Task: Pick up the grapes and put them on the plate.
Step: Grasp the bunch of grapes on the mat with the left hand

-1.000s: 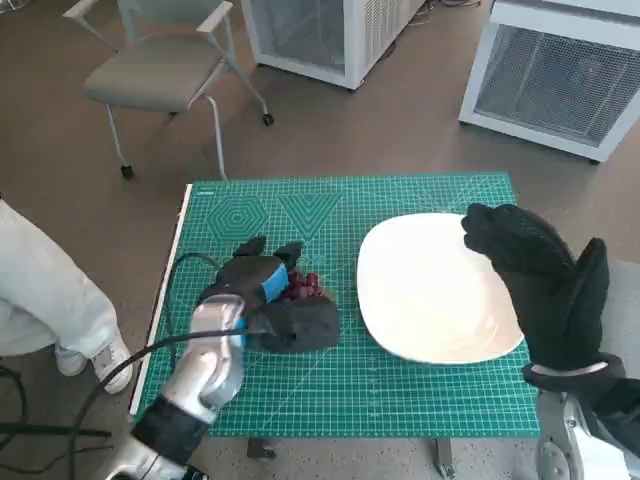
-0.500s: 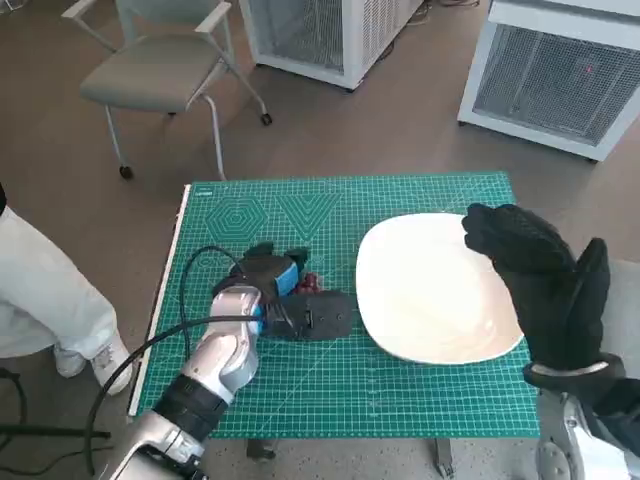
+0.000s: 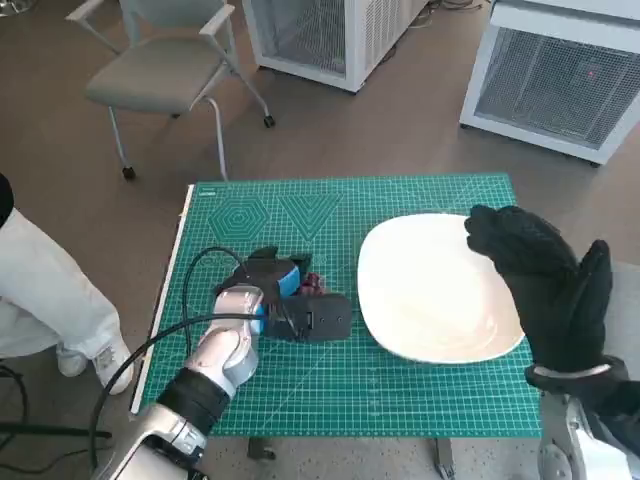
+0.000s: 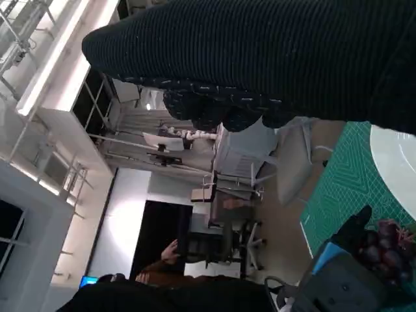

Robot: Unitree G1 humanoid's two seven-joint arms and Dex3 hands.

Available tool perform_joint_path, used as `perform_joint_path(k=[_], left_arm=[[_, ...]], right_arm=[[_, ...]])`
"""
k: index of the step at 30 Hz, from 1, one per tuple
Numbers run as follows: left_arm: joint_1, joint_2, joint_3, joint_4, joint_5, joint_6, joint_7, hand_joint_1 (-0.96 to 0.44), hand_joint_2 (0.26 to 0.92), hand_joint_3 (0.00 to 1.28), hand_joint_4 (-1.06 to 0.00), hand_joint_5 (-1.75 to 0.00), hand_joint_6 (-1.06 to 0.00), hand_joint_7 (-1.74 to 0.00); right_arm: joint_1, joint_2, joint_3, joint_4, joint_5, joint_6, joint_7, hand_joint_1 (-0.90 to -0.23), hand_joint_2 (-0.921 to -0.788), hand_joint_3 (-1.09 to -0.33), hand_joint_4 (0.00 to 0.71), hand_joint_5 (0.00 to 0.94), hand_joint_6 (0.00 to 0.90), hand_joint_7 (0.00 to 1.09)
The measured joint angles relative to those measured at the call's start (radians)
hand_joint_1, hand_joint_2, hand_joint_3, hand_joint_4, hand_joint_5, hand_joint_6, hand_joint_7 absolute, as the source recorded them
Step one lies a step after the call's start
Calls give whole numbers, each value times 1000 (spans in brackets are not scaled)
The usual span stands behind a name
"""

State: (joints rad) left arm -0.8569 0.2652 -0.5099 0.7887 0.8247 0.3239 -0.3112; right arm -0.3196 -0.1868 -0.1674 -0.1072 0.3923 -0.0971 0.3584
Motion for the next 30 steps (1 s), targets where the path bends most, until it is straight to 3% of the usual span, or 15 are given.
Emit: perform_joint_path(k=[12, 15, 17, 18, 22, 25, 28, 30], left_arm=[[-27, -21, 3, 85, -52, -41, 58, -45, 782, 19, -40, -6, -249, -10], [-48, -30, 2, 129, -55, -55, 77, -27, 800, 27, -69, -17, -267, -16], [-61, -35, -1, 159, -56, -67, 91, 5, 829, 43, -152, -55, -293, -26], [-67, -36, -3, 174, -56, -75, 98, 48, 848, 69, -215, -197, -320, -36], [-86, -40, -13, 225, -55, -108, 136, 267, 874, 281, -384, -1133, -484, -110], [-93, -40, -26, 249, -51, -127, 169, 326, 820, 469, -390, -1433, -599, -190], [-94, -38, -37, 258, -46, -137, 195, 352, 769, 608, -383, -1580, -643, -274], [-94, -37, -41, 259, -45, -142, 200, 360, 754, 633, -396, -1601, -641, -309]], right_arm=[[1, 0, 0, 1, 0, 0, 0, -309, -921, -621, 353, 924, 235, 1070], [1, 1, 0, 2, 0, 0, 0, -308, -921, -622, 352, 924, 235, 1070], [1, 1, 0, 2, -1, 0, 0, -308, -921, -623, 352, 924, 235, 1070], [1, 1, 0, 2, -1, 0, 0, -308, -921, -623, 352, 924, 235, 1070], [1, 1, -1, 2, 0, 0, 0, -307, -921, -623, 352, 924, 234, 1070], [2, 0, -3, 2, 0, 0, 0, -308, -921, -623, 352, 924, 234, 1070], [2, 0, -5, 1, 0, 1, 0, -307, -921, -623, 352, 924, 234, 1071], [3, -1, -6, 1, 0, 1, 0, -305, -921, -624, 352, 924, 234, 1071]])
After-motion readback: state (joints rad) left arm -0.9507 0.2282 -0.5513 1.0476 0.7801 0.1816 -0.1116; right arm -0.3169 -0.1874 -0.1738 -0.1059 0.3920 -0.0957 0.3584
